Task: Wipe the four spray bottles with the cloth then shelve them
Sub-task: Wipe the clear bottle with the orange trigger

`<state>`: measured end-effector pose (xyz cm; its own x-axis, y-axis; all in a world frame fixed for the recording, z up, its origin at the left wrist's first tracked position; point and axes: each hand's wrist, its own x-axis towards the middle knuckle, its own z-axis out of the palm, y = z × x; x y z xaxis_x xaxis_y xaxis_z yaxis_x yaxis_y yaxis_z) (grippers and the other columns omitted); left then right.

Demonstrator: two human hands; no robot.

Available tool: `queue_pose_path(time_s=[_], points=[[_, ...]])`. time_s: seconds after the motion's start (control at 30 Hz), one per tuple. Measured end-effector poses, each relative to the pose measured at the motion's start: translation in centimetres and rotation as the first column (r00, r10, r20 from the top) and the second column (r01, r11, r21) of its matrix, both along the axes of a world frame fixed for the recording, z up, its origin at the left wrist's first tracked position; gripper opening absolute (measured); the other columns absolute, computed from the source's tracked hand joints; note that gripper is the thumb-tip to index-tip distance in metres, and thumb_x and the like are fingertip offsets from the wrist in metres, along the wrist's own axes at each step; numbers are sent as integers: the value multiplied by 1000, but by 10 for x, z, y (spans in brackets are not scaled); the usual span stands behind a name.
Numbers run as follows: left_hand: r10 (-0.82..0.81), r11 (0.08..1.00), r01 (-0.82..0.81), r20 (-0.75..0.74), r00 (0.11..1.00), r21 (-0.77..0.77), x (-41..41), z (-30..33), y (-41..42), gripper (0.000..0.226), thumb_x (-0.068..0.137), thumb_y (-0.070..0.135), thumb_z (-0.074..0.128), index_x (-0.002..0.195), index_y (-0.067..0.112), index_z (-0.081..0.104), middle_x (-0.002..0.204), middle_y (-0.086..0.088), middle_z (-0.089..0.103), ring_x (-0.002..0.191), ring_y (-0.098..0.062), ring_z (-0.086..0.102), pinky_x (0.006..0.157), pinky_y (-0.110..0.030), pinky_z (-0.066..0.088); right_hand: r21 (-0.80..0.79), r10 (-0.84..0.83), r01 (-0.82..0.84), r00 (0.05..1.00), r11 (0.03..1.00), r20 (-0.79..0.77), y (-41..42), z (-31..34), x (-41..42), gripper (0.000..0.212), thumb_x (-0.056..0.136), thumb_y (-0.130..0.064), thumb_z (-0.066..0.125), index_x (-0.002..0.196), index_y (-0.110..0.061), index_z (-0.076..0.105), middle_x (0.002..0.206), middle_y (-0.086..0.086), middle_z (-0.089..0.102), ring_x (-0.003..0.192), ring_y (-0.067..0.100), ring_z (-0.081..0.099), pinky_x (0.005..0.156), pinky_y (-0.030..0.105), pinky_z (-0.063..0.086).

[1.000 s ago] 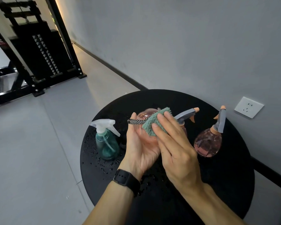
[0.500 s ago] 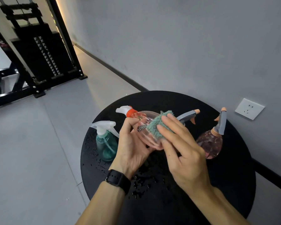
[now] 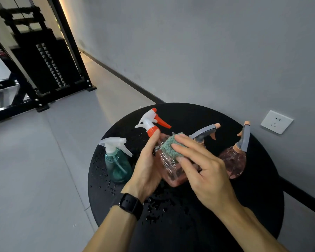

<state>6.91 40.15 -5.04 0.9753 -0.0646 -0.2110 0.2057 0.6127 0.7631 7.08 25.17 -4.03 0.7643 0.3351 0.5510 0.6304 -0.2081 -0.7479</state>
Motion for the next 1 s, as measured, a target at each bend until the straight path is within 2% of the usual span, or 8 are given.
queue_pose_path(time_s=[0.07, 0.17, 0.33, 0.47, 0.63, 0.77, 0.83, 1.0], points=[[-12, 1000, 12, 3, 1000, 13, -1, 0, -3, 70, 95, 65, 41, 129, 8, 64, 121, -11, 69, 107, -24, 68, 88, -40, 53, 4, -5, 5, 999, 1000, -32, -1, 1, 2, 34, 90, -8, 59, 123, -15, 64, 135, -15, 55, 131, -1, 46, 105, 29, 45], [-54, 999, 54, 0, 999, -9, -3, 1, -8, 75, 94, 72, 30, 117, 15, 73, 119, -14, 71, 111, -28, 68, 89, -43, 54, 23, -2, 4, 997, 1000, -79, -3, 4, 4, 34, 91, -6, 60, 123, -17, 64, 134, -15, 57, 128, -2, 48, 106, 21, 42], [-77, 997, 77, -4, 997, -31, -6, 5, -17, 87, 82, 81, 32, 121, 14, 71, 127, -21, 67, 116, -36, 65, 96, -50, 54, 44, -64, 68, 995, 997, -80, -5, 7, 8, 34, 91, -3, 63, 123, -16, 64, 130, -16, 58, 124, -5, 52, 103, 18, 43], [-97, 995, 97, 26, 995, 5, -6, 10, -23, 95, 78, 83, 29, 130, 11, 64, 124, -22, 67, 105, -36, 69, 89, -48, 58, 111, -175, 171, 984, 979, 26, -3, 13, 6, 33, 90, 3, 61, 122, -6, 64, 131, -5, 60, 124, -1, 53, 100, 11, 42], [-85, 982, 85, -5, 996, 171, -9, 9, -30, 84, 89, 76, 31, 123, 8, 67, 123, -27, 66, 115, -44, 62, 104, -57, 47, 185, -352, 308, 887, 933, 298, 7, 23, 13, 29, 88, 5, 60, 118, 8, 63, 129, 16, 59, 124, 23, 56, 106, 17, 40], [-77, 946, 80, -22, 997, 316, -11, 6, -30, 56, 94, 54, 44, 101, 8, 74, 95, -18, 73, 88, -30, 69, 87, -50, 53, 50, -225, 220, 953, 974, 204, 16, 18, 21, 31, 92, 0, 59, 123, -2, 63, 137, 5, 55, 135, 12, 45, 111, 19, 33], [-69, 935, 68, -8, 998, 347, -13, 5, -29, 54, 88, 48, 47, 105, 3, 72, 99, -24, 72, 93, -34, 68, 92, -56, 51, -16, -165, 168, 978, 986, 128, 17, 14, 23, 33, 93, 1, 60, 125, -7, 63, 138, -2, 54, 136, 5, 42, 112, 19, 33], [-16, 932, -11, 70, 997, 362, -14, 3, -24, 40, 89, 37, 53, 110, 9, 70, 104, -16, 74, 100, -31, 70, 88, -49, 56, -47, -105, 109, 991, 993, 85, 14, 13, 21, 34, 91, -2, 62, 123, -10, 65, 137, -6, 56, 131, 1, 47, 109, 25, 40]])
